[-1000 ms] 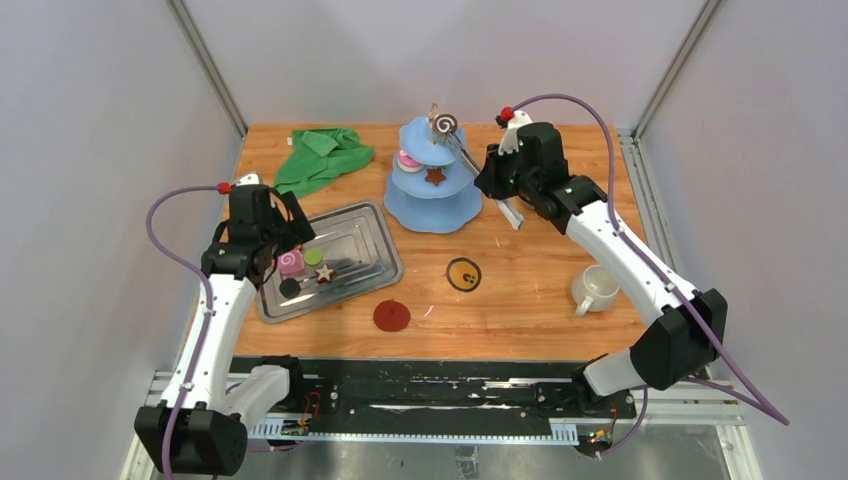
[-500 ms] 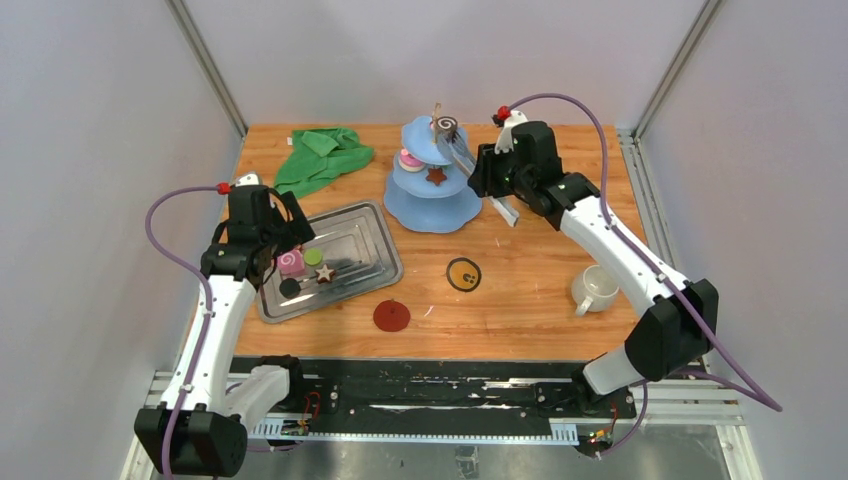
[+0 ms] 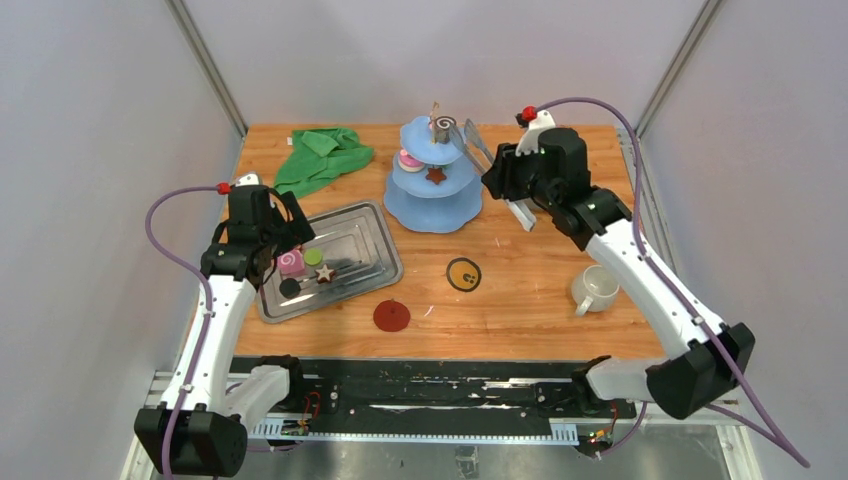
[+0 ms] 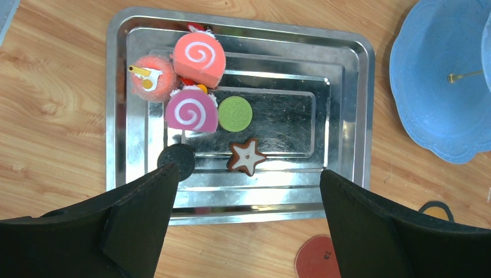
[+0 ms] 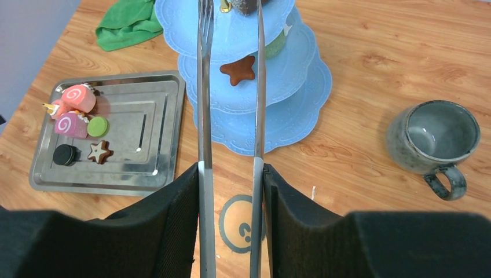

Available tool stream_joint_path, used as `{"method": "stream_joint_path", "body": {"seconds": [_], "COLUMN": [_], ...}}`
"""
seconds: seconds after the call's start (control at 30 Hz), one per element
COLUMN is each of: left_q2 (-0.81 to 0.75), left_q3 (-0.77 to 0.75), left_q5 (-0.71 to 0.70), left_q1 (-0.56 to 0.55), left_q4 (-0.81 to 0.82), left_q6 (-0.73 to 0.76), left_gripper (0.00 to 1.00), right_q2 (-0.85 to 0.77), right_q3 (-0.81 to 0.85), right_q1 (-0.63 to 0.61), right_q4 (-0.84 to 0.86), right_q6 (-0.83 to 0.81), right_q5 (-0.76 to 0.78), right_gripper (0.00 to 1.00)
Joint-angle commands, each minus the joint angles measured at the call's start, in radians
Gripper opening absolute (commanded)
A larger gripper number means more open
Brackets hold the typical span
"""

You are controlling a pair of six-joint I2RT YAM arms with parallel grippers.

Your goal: Serve the afternoon tea

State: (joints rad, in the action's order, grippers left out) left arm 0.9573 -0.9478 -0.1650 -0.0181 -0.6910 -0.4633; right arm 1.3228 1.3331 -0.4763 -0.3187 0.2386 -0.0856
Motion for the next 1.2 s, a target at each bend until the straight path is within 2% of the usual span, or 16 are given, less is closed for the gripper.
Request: {"method": "stream_joint_path", "body": {"seconds": [0.0, 0.13, 0.27, 0.5, 0.63, 0.87, 1.0, 1.17], "left_q2": [-0.015, -0.004, 0.015, 0.091, 0.118, 0.157, 0.19, 0.242], "left_q3": [-0.002, -0.007, -0.009, -0.043, -0.024, 0.132, 0.22, 0.268], "left_q5": [0.001, 0.0, -0.012, -0.123, -0.096, 0.108, 0.158, 0.187], "left_q1": [0.007, 0.007, 0.007, 0.034, 0.168, 0.485, 0.561, 0.582], "left_q4": [-0.006, -0.01, -0.016, -0.073, -0.083, 0.001, 0.073, 0.137], "left_q6": [0.009, 0.014, 0.01, -0.002, -0.055, -0.185, -0.267, -0.309], "left_gripper": [0.97, 0.96, 0.96, 0.97, 0.98, 0.98, 0.98, 0.98], "right_q2": [-0.104, -0.188, -0.239, -0.202, -0.132, -0.004, 0.101, 0.219], "right_q3": [-0.056, -0.134, -0.191, -0.255, -0.263, -0.265, -0.227, -0.164], "right_q1": [0.01, -0.021, -0.128, -0.335, -0.395, -0.428, -0.464, -0.502], "right_q4": [-0.006, -0.034, -0.077, -0.024, 0.037, 0.154, 0.177, 0.176], "right_q6": [-0.01, -0.056, -0.134, -0.148, -0.134, -0.092, -0.096, -0.105], "right_q5": [-0.035, -0.107, -0.092, -0.073, -0.078, -0.13, -0.136, -0.125], "right_gripper": [0.39, 0.36, 0.35, 0.35, 0.34, 0.34, 0.34, 0.36]}}
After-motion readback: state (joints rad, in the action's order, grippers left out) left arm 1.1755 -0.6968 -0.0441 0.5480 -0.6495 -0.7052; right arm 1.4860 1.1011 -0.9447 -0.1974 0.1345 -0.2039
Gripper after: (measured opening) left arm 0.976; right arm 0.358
